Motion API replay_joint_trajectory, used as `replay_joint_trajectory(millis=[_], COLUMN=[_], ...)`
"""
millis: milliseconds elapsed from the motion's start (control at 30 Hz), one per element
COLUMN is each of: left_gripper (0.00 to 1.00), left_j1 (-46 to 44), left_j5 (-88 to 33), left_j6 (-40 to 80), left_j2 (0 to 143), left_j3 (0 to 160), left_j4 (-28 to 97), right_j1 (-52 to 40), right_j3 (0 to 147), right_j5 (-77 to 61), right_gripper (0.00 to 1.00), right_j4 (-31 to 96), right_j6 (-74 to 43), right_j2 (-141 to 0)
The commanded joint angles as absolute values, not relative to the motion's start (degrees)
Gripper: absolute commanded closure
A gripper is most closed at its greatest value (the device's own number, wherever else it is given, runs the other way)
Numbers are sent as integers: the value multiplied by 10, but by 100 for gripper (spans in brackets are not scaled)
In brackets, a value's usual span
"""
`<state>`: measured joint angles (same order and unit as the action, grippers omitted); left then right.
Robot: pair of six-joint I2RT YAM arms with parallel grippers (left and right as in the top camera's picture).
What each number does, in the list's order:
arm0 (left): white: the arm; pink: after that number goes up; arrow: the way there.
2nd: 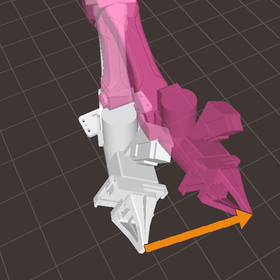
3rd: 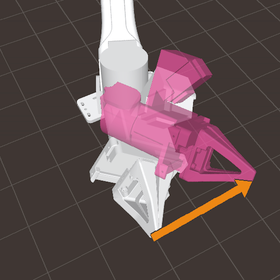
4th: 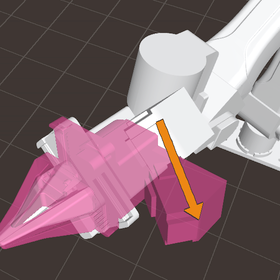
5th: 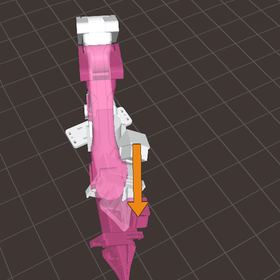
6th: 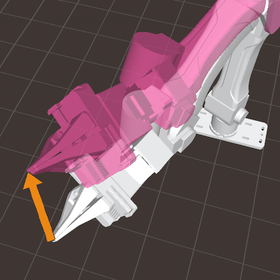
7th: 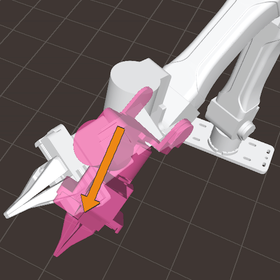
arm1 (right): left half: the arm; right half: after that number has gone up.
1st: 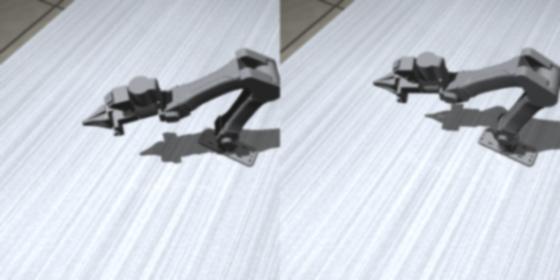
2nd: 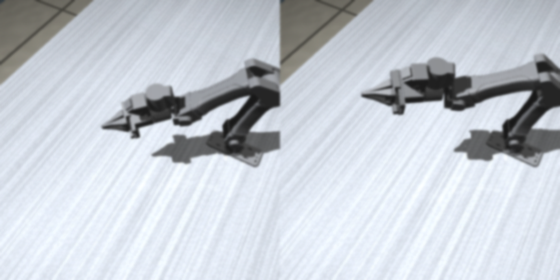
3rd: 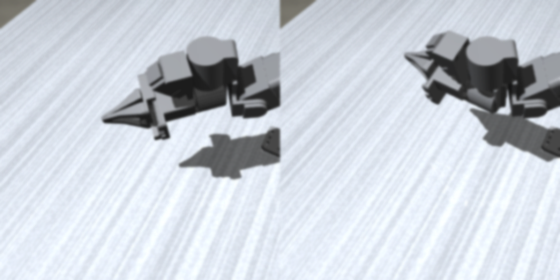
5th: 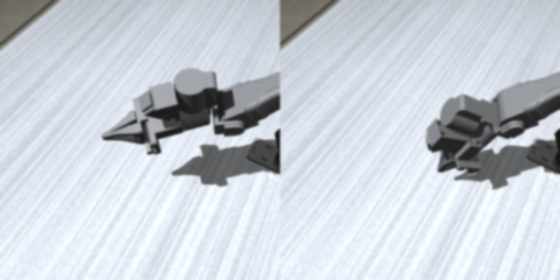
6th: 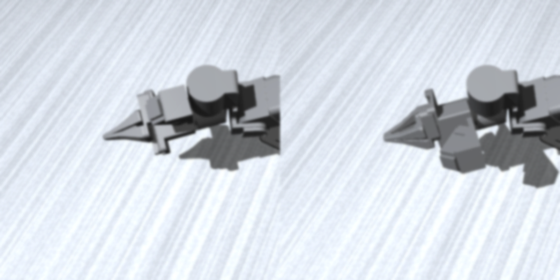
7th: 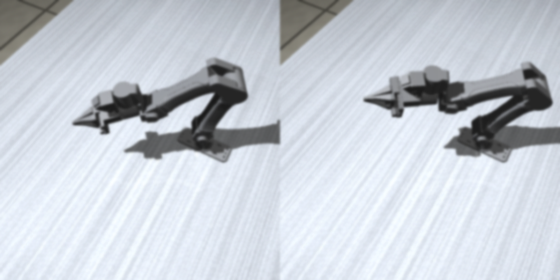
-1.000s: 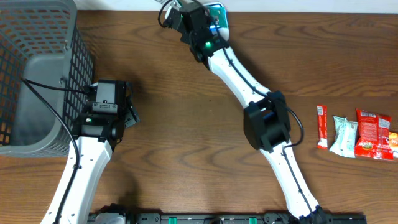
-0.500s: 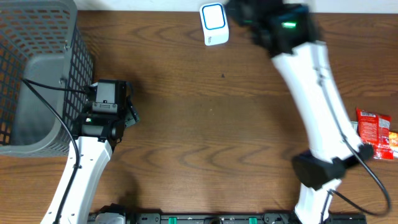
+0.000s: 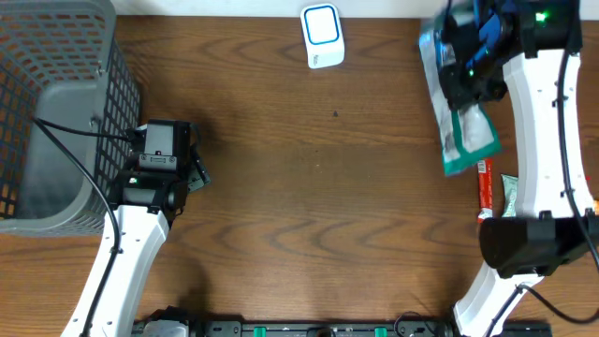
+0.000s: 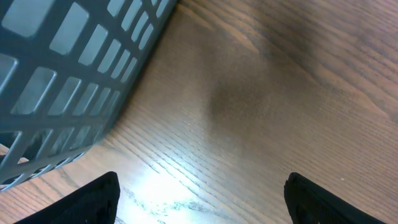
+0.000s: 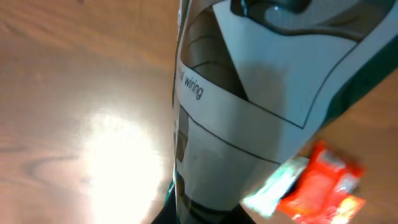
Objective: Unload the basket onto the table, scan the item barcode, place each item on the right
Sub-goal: 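Carry the gloves pack down to the right side of the table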
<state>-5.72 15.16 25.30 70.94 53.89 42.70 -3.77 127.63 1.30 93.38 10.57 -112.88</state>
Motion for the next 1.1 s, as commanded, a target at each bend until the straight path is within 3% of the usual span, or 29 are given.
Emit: replay_joint_trajectory(millis=[0, 233, 700, 767, 867, 933, 1067], left_gripper=[14, 14, 14, 14, 14, 14, 14], left_j1=[-55, -55, -55, -55, -55, -55, -55], left_j5=[155, 155, 155, 155, 155, 155, 155], left_j6=[254, 254, 254, 254, 254, 254, 254], left_j2=[711, 711, 711, 711, 711, 711, 711], left_j3=[540, 540, 540, 540, 540, 540, 540], left_j4=[428, 428, 428, 428, 428, 428, 428], right_j1=[-11, 15, 28, 33, 42, 47, 55], right_j3=[1181, 1006, 811, 792, 778, 778, 778], right_j5=[-34, -37, 5, 16, 21, 20, 21], right_gripper=[99, 99, 93, 84, 38, 1, 1], right_j4=[905, 807, 679, 665, 655, 654, 639], right_j6=[83, 70, 47, 47, 47, 47, 41], right_j2=[-1140, -1140, -1140, -1140, -1140, -1140, -1140])
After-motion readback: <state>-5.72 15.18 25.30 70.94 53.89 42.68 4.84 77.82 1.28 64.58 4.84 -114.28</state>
